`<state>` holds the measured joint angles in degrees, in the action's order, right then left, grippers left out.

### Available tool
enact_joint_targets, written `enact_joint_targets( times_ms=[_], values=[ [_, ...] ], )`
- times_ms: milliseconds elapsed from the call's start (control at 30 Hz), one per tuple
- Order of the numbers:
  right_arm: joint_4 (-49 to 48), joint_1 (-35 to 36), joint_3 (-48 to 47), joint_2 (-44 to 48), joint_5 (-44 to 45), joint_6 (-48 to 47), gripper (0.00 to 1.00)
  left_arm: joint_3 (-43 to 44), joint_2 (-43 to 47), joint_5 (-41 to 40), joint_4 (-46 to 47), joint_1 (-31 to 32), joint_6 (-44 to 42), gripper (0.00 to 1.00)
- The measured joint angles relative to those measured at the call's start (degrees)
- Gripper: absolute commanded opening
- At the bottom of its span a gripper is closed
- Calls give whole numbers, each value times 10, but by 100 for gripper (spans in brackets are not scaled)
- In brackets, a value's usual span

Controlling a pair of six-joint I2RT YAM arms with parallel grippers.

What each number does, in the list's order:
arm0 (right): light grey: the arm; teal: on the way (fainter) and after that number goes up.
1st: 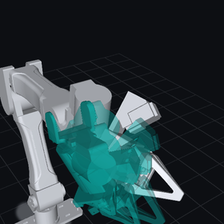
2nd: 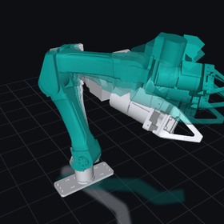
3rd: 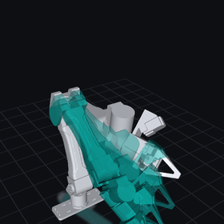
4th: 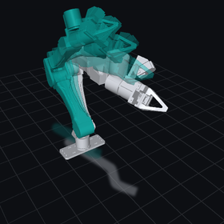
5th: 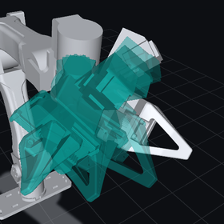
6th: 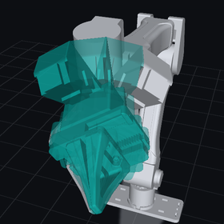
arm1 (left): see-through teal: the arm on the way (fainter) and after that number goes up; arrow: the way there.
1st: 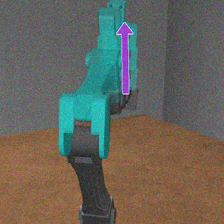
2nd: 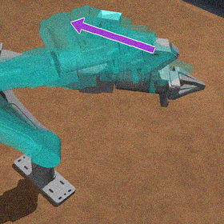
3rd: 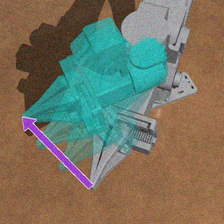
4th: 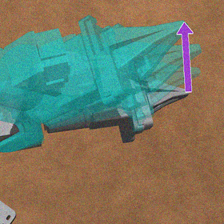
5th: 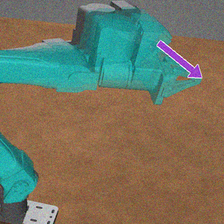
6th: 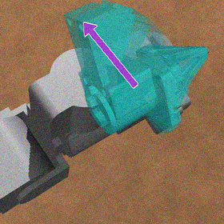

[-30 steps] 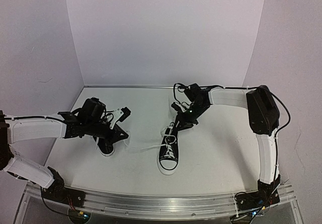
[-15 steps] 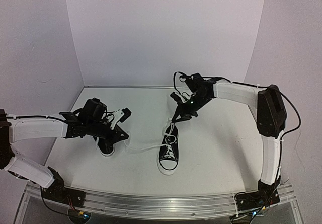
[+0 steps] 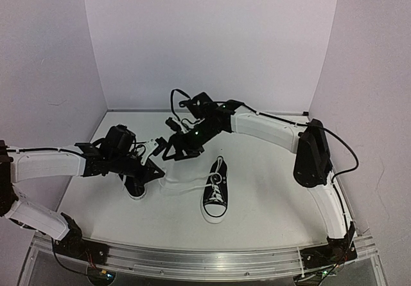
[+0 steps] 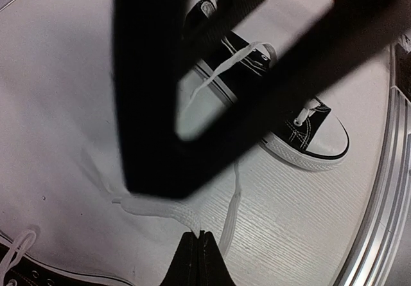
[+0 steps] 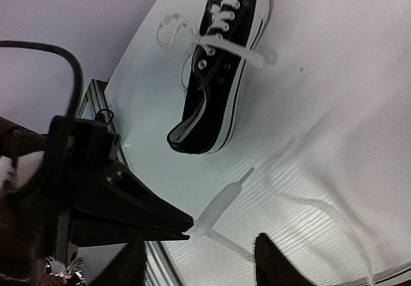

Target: Tie the shoes

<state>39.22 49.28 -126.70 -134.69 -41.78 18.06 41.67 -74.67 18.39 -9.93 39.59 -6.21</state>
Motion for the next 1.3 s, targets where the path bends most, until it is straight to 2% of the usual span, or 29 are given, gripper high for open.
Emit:
enact_joint_targets(
  times_ms=[67,100,333,533,667,733,933,1100,1300],
  values=[
    [6,6,24,4,3,5,96,0,2,1,1,0,0,0],
    [10,5,36,8,5,8,98,0,3,1,2,0,0,0],
    [31,-24,76,59,42,1,98,0,3,9,16,0,1,0],
    [28,-29,148,198,119,-16,98,10,-15,10,15,0,-11,0],
    [28,-29,218,279,131,-44,98,47,-53,12,19,0,-20,0],
    [28,-34,253,296,127,-53,95,62,-68,16,26,0,-25,0],
    [19,-86,358,276,93,-71,61,83,-113,38,68,0,-14,0],
    [7,-127,381,231,70,-83,50,113,-173,56,105,4,8,0],
    [-10,-126,379,201,38,-101,35,128,-213,74,136,8,26,0]
  ],
)
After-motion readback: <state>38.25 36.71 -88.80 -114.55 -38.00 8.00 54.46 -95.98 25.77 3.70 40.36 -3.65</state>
